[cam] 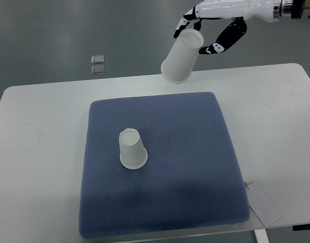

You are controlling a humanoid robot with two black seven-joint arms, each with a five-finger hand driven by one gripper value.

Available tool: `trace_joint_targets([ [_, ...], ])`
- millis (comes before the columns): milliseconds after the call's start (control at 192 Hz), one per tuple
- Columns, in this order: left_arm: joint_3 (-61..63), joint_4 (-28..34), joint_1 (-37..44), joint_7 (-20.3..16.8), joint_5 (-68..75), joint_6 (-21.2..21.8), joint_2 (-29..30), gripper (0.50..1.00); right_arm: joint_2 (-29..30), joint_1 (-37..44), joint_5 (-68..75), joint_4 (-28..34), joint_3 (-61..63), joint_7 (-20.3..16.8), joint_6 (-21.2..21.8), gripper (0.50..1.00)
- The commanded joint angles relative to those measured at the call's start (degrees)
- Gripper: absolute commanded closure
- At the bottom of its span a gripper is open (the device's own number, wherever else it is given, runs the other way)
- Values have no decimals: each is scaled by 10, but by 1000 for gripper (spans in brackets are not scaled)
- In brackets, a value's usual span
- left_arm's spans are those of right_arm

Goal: Stack paper cups
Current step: 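Lift the cup with the right hand and turn it upside down, then lower the held cup onto the upside-down cup on the cushion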

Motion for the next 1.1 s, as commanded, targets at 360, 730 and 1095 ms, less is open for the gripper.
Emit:
trace_joint_targets([
  [360, 0, 1, 0, 0, 0, 0, 0, 500, 131, 49, -33, 10, -70, -17, 18, 908],
  [730, 0, 0, 0, 0, 0, 0, 0, 500, 144, 46, -70, 8, -104, -17, 19, 895],
  [1095, 0, 0, 0, 0, 0, 0, 0, 500, 160, 43, -62, 8, -103, -17, 40, 895],
])
